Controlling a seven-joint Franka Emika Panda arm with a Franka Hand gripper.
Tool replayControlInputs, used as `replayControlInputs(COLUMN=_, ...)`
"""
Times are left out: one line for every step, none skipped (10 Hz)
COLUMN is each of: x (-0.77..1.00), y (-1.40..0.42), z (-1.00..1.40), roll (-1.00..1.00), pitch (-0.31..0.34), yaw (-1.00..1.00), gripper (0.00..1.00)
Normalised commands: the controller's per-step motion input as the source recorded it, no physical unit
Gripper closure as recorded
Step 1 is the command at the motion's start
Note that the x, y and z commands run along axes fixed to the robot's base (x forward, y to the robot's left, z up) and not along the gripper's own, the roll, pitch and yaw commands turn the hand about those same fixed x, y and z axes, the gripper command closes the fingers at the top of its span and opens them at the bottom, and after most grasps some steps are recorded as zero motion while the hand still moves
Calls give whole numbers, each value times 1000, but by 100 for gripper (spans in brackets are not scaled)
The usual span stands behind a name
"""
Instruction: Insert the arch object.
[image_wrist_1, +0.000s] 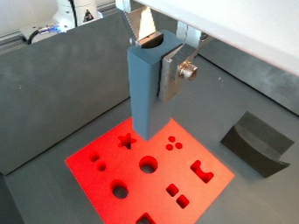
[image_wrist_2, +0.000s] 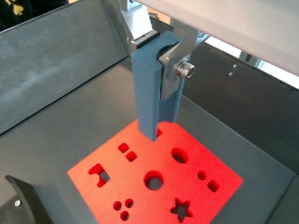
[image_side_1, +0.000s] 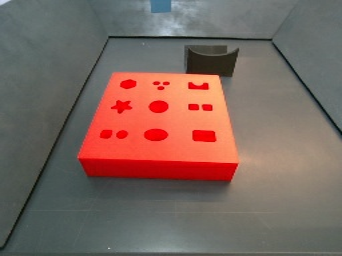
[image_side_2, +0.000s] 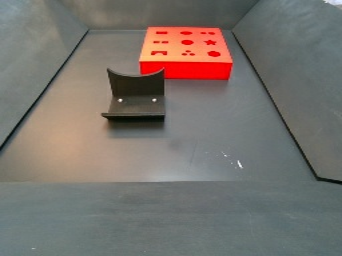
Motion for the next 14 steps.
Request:
replayControlInputs(x=343, y=51, z=-209, roll=0, pitch=0, yaw=-317, gripper=100)
replayControlInputs(x=703, y=334, z=-551, roll=47, pitch=0, yaw=-480, gripper=100)
replayControlInputs(x=863, y=274, z=-726, roll=113, pitch=76, yaw=-457, gripper=100)
replayControlInputs(x=914, y=251, z=-820, roll=157, pitch=100, yaw=-417, gripper=100)
replayControlInputs(x=746, y=160, z=-694, roll=133, pitch=64, yaw=-603, gripper=100)
replayControlInputs(x=597, y=160, z=-549, roll=30, pitch=14, yaw=-731, gripper=100)
replayControlInputs(x=580, y=166, z=-509, roll=1, pitch=0, yaw=-746, gripper=100)
replayControlInputs(x=569, y=171, z=-486, roll=0, pitch=0, yaw=-751, gripper=100)
replayControlInputs(x=574, y=189, z=-454, roll=0, pitch=0, yaw=-740, gripper=100)
replayControlInputs(x=566, y=211, z=-434, roll=-4, pitch=0, yaw=-734, gripper=100)
replayControlInputs(x=543, y=234, z=-440, roll=-27, pitch=0, yaw=-746, gripper=100)
replayControlInputs(x=540, y=291, z=-346, roll=-44, pitch=34, yaw=-651, gripper=100)
replayControlInputs(x=560, y=329, z=-326, roll=-31, pitch=103, yaw=-583, gripper=100)
replayControlInputs(x=529, y=294, z=-249, roll=-64, pitch=123, yaw=-589, gripper=100)
